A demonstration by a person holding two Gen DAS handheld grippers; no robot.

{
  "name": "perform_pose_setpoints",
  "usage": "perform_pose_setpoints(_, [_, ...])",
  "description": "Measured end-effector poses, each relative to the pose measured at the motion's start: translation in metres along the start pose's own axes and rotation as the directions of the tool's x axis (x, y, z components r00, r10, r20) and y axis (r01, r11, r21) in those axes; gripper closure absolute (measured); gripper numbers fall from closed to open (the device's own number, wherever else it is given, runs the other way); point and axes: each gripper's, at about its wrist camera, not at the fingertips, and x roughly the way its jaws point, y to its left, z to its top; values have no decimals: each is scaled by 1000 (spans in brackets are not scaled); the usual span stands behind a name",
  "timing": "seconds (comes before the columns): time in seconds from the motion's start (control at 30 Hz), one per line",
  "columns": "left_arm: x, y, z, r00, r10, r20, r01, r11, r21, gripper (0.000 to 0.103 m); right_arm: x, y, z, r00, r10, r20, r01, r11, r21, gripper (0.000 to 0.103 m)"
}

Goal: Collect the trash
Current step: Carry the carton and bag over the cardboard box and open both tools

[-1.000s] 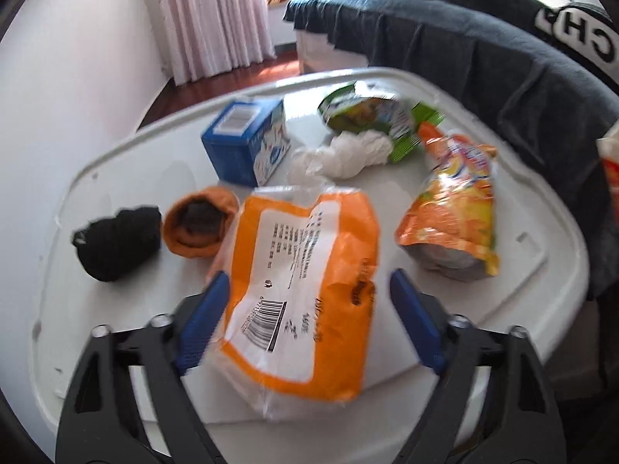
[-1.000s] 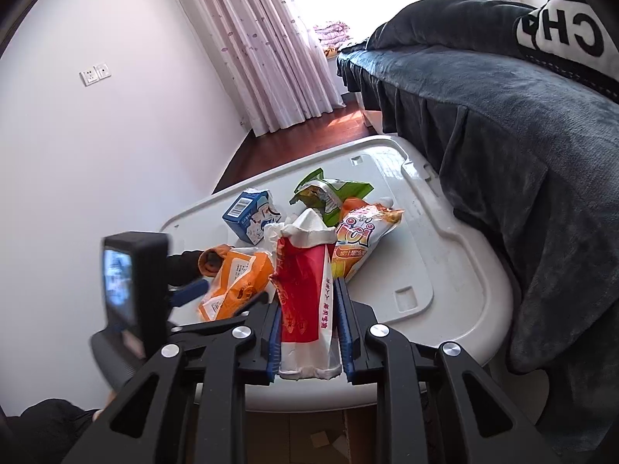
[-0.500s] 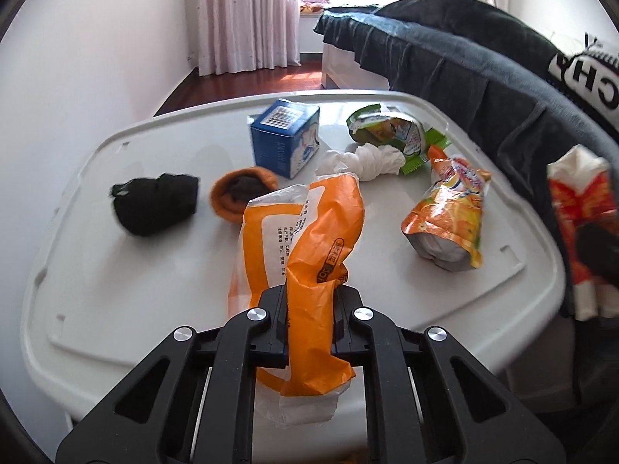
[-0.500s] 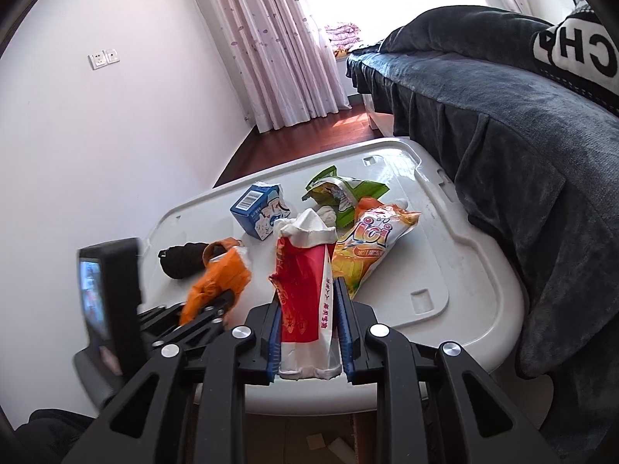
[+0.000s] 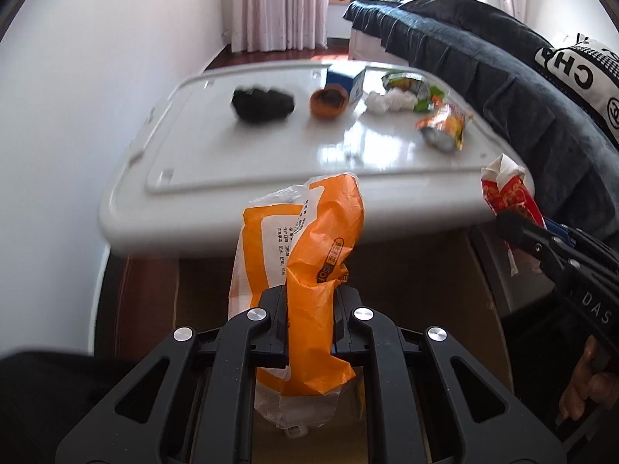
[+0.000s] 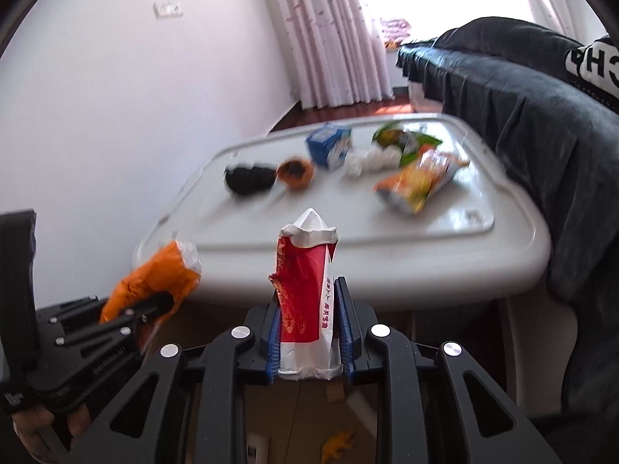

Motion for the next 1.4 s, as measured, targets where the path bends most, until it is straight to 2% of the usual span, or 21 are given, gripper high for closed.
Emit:
perform_pose_setpoints(0.1, [12, 10, -38, 998, 5, -61, -7, 999, -32, 92, 3, 14, -30, 998, 11, -55, -12, 1000, -7, 79])
perform_pose_setpoints(0.2, [29, 14, -57, 992, 7, -124, -10, 1000, -26, 92, 12, 23, -45, 996, 0, -94, -4, 999, -40, 79])
perform_pose_setpoints(0.3, [33, 19, -56, 992, -5, -126, -2, 999, -48, 92, 20, 26, -47, 994, -25, -104, 18, 998, -68, 78])
perform_pose_setpoints(0.47, [40, 19, -58, 989, -8, -146, 1, 999, -49, 92, 34, 20, -50, 988, -46, -147, 40, 998, -38, 78])
perform_pose_setpoints(0.93, [50, 23, -53, 986, -5, -167, -5, 998, -60, 92, 39, 21, -52, 984, -39, -171, 33, 999, -35, 77])
perform_pose_setpoints(1.0, [50, 23, -53, 986, 3, -167, -14, 998, -59, 88, 41, 22, -52, 982, -35, -185, 28, 999, -41, 69])
perform_pose_setpoints(1.03, [52, 22, -54, 985, 23, -173, -33, 998, -56, 74, 41, 22, -52, 982, -47, -184, 39, 998, -45, 66])
perform_pose_setpoints(1.07, [54, 22, -54, 982, 43, -182, -54, 997, -56, 50, 40, 21, -51, 982, -56, -178, 49, 998, -42, 58])
perform_pose_setpoints(1.1, [54, 23, -54, 981, 58, -184, -70, 996, -60, 36, 40, 20, -51, 984, -54, -172, 49, 998, -34, 55])
perform_pose_setpoints(1.13, [53, 26, -54, 982, 67, -178, -80, 994, -69, 31, 38, 18, -50, 985, -52, -163, 49, 999, -22, 55])
perform_pose_setpoints(1.4, [56, 33, -53, 980, 49, -194, -71, 991, -109, 31, 35, 6, -47, 987, -58, -152, 66, 997, 45, 55])
